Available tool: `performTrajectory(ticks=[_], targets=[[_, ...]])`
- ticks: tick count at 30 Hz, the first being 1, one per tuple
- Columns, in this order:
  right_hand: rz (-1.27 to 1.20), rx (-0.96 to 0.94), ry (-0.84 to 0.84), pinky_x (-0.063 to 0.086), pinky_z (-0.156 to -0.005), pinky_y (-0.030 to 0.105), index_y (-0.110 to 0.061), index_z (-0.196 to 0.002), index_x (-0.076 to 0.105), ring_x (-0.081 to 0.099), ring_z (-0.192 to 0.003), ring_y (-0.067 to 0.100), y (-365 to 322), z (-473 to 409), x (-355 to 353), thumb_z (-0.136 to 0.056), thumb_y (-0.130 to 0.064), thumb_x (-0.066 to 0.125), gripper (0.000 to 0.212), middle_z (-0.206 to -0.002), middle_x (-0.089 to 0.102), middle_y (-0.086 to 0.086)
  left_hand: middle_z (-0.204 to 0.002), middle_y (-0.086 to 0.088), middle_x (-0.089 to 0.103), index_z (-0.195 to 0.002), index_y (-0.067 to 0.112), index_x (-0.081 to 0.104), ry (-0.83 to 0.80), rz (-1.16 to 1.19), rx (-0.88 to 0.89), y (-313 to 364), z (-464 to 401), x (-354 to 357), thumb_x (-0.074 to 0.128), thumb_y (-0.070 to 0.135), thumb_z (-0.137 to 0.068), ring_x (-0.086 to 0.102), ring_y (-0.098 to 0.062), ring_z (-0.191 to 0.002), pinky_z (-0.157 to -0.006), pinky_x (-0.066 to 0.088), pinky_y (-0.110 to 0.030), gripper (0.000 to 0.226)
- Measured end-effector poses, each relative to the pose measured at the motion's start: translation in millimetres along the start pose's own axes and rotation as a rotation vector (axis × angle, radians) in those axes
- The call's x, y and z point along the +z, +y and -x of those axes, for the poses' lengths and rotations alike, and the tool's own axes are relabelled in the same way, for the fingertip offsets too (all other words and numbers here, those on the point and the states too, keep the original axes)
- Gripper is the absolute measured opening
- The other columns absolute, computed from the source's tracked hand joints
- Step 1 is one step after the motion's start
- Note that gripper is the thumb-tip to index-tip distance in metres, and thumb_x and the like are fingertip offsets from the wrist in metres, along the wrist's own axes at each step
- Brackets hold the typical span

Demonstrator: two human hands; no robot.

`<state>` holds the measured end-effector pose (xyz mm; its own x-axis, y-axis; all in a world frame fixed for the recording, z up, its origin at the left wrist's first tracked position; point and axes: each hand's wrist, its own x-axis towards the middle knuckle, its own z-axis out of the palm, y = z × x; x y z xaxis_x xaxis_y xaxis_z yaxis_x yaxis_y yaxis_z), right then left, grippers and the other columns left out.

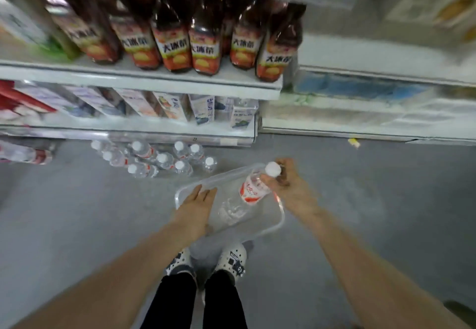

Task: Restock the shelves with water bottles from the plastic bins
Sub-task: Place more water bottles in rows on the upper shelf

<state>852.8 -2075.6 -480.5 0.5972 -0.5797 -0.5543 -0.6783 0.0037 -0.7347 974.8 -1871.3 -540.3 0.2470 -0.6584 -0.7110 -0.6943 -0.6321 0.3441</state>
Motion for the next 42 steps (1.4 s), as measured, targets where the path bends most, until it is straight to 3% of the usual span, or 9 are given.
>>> performTrajectory(ticks=[7,13,15,18,25,28,32,37,42], targets=[[-0.18,-0.151,-0.133,0.049,-0.095,0.042,-0.008,-0.122,0.045,0.065,-0.108,0.026,-187,110,-89,-0.091,-0.013,0.067,0.039,-0.115,0.069,0.012,-0.145,-0.001,0.045,-0.147,0.014,0.033,0.049,0.28,0.109,84,150,-128,0.073,0.03,-0.084,0.044,-0.02,-0.131,-0.105,0.031,-0.026,0.077],[-0.158,-0.426,-0.024,0.051,-0.092,0.036,-0.027,-0.13,0.046,0.064,-0.111,0.013,-307,177,-118,-0.097,-0.038,0.058,0.037,-0.123,0.064,-0.002,-0.12,0.012,0.055,-0.127,0.022,0.044,0.308,0.525,0.166,131,228,-213,0.083,0.031,-0.072,0.051,-0.005,-0.106,-0.086,0.04,-0.022,0.067],[0.038,-0.507,0.013,0.049,-0.093,0.036,-0.039,-0.136,0.037,0.06,-0.113,0.011,-333,196,-120,-0.089,-0.058,0.058,0.055,-0.13,0.058,-0.011,-0.131,0.008,0.054,-0.136,0.021,0.039,0.393,0.486,0.158,141,243,-233,0.081,0.047,-0.07,0.053,-0.011,-0.11,-0.091,0.044,-0.026,0.083],[0.211,-0.59,0.07,0.052,-0.089,0.036,-0.034,-0.144,0.029,0.063,-0.104,0.014,-360,218,-127,-0.086,-0.057,0.06,0.069,-0.128,0.06,-0.006,-0.137,0.006,0.052,-0.142,0.028,0.034,0.448,0.451,0.164,157,267,-260,0.081,0.056,-0.066,0.053,-0.017,-0.12,-0.095,0.044,-0.03,0.094],[0.361,-0.731,0.18,0.049,-0.083,0.031,-0.022,-0.143,0.031,0.056,-0.105,0.012,-456,274,-182,-0.094,-0.049,0.058,0.062,-0.122,0.053,-0.011,-0.125,0.01,0.06,-0.131,0.025,0.051,0.432,0.08,0.244,165,335,-371,0.077,0.051,-0.072,0.06,-0.014,-0.11,-0.097,0.05,-0.036,0.07],[0.454,-0.785,0.242,0.046,-0.073,0.023,-0.025,-0.148,0.027,0.053,-0.1,0.01,-517,301,-218,-0.093,-0.052,0.056,0.068,-0.121,0.047,-0.013,-0.121,0.01,0.062,-0.127,0.022,0.057,0.642,-0.118,0.268,176,381,-450,0.073,0.039,-0.082,0.06,-0.009,-0.108,-0.096,0.05,-0.031,0.051],[0.538,-0.879,0.386,0.051,-0.094,0.04,-0.024,-0.143,0.037,0.059,-0.109,0.019,-599,343,-265,-0.092,-0.052,0.058,0.062,-0.126,0.055,-0.006,-0.107,0.009,0.069,-0.113,0.024,0.066,1.039,-0.196,0.339,196,436,-552,0.068,0.038,-0.086,0.063,-0.007,-0.094,-0.087,0.052,-0.027,0.03],[0.334,-0.924,0.545,0.059,-0.059,0.037,-0.024,-0.103,0.056,0.06,-0.085,0.016,-701,381,-315,-0.095,-0.039,0.06,0.017,-0.097,0.059,-0.005,-0.112,0.0,0.068,-0.118,0.016,0.064,1.311,-0.148,0.414,215,476,-656,0.066,0.03,-0.089,0.064,-0.016,-0.1,-0.093,0.05,-0.034,0.032],[0.181,-0.967,0.804,0.056,-0.048,0.033,-0.017,-0.116,0.047,0.06,-0.076,0.012,-777,366,-343,-0.087,-0.043,0.067,0.044,-0.098,0.057,-0.001,-0.127,-0.005,0.061,-0.133,0.012,0.054,1.339,-0.154,0.328,224,473,-734,0.066,0.036,-0.088,0.058,-0.023,-0.111,-0.098,0.046,-0.036,0.052]])
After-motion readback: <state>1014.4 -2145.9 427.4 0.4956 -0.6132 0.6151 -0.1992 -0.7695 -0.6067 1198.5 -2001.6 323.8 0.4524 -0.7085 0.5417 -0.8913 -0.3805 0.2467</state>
